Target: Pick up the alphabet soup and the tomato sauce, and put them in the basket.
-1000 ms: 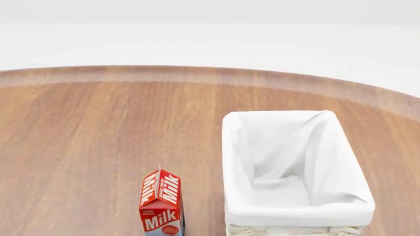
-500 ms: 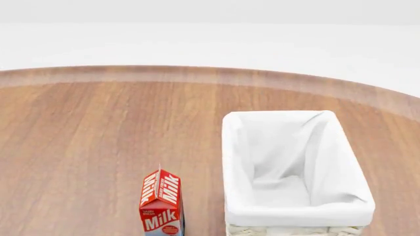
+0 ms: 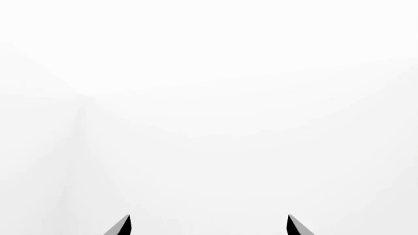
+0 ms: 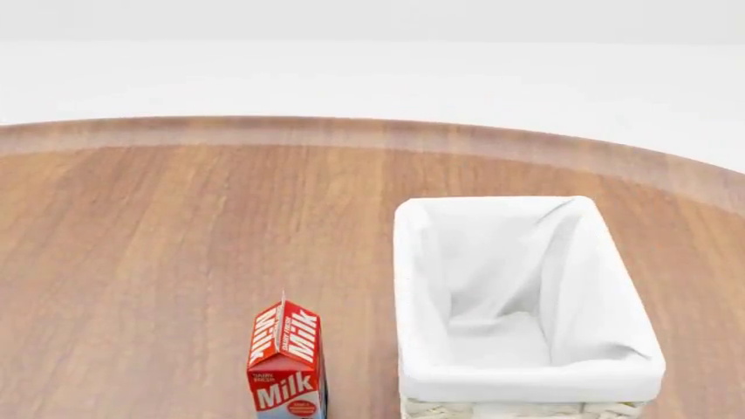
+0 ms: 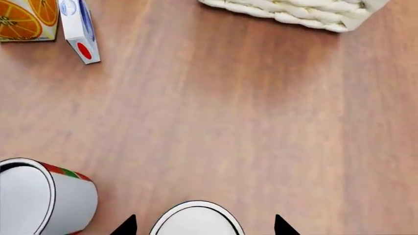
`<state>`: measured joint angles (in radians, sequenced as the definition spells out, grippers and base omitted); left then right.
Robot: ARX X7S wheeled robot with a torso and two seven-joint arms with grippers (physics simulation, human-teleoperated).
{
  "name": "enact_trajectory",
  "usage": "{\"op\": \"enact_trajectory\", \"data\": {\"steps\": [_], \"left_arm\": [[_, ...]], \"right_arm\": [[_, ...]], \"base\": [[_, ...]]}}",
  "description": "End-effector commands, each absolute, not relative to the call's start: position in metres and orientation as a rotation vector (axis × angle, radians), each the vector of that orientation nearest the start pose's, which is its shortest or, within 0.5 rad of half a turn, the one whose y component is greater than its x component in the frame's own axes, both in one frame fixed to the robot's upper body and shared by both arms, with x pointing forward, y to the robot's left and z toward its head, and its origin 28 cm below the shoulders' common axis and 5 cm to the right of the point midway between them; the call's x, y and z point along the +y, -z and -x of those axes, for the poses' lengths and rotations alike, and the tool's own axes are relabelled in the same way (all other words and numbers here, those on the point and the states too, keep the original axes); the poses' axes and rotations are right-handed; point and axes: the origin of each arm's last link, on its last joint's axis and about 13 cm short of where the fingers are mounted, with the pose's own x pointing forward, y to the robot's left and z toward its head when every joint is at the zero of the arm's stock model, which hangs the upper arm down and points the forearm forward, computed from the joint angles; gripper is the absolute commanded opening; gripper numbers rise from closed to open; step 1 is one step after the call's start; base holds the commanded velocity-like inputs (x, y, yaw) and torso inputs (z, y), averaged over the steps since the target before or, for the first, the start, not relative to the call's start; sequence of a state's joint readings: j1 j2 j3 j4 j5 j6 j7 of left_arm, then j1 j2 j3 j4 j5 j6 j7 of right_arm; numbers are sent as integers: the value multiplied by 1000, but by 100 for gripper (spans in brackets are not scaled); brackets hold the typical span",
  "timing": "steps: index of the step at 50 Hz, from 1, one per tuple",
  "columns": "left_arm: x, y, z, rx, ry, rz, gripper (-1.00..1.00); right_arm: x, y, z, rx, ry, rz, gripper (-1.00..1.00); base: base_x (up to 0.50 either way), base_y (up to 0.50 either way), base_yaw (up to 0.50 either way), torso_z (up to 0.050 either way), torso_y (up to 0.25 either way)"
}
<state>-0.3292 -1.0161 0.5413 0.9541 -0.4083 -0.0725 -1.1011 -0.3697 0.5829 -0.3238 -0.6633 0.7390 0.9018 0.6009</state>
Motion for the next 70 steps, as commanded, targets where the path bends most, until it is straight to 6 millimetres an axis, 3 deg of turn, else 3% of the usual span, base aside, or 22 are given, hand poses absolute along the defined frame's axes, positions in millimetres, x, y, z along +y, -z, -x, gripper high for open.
{"op": "enact_trajectory", "data": {"steps": [1, 48, 69, 70], "left_arm": [[229, -208, -157, -748, -127, -93, 100], [229, -207, -156, -746, -128, -90, 100], [230, -205, -158, -742, -126, -90, 100], [229, -205, -157, -742, -126, -91, 100]], "right_arm": [[-113, -35, -66, 855, -161, 184, 100], [-112, -6, -63, 908, -177, 132, 100], [-112, -4, -63, 896, -184, 120, 100], [-112, -4, -62, 893, -177, 126, -100]], "base": [[0, 0, 0, 0, 0], [0, 0, 0, 0, 0], [0, 0, 0, 0, 0], [0, 0, 0, 0, 0]]}}
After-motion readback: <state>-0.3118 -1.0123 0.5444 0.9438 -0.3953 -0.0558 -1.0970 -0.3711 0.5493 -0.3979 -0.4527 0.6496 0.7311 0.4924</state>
